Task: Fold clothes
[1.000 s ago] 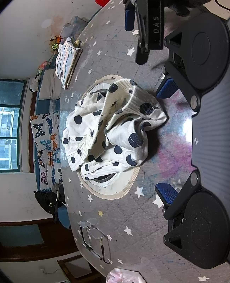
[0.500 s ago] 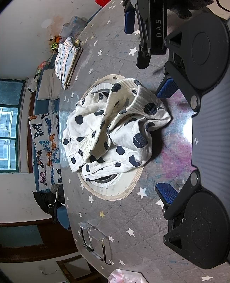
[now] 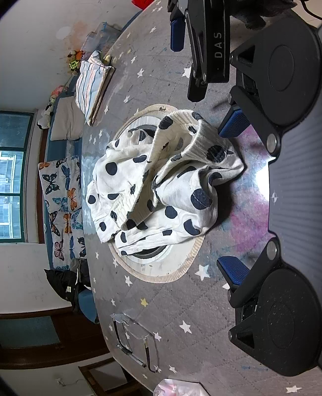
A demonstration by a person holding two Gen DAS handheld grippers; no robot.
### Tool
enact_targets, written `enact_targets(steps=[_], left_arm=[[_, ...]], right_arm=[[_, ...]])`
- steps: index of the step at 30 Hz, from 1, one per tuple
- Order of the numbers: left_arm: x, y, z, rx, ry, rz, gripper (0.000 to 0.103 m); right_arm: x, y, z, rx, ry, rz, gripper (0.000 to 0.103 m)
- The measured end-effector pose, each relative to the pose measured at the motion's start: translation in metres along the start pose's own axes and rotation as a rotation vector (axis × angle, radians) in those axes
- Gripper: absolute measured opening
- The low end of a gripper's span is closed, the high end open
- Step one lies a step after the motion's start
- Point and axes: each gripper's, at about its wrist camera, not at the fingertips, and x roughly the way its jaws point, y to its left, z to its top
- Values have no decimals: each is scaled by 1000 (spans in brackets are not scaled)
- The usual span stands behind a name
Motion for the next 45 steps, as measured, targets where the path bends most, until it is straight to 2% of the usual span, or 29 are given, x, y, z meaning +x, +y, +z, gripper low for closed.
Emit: enact_targets(steps=[13,23,29,34,35,40,45], left_arm=[[-3,-1,7,9,-37,-28,103],[-8,-12,6,81,-91,-105,100],[-2,-19,3,119,-110,-152,81],[4,-25,1,165,-129,-154,58],[5,-26,0,174,-133,-157,57],[7,-23,-2,172,-134,-169,37],[5,-16,-3,151,-138,-186,36]], right_arm=[[6,3,15,-20,-12,8,103],[6,12,43,-133,-68,6,103],[10,18,69,-192,-76,84,96],[19,29,97,-248,-77,142,87],[21,31,103,-262,-78,163,84],[37,53,128,-334,-68,226,80],[59,83,132,-413,-15,262,78]])
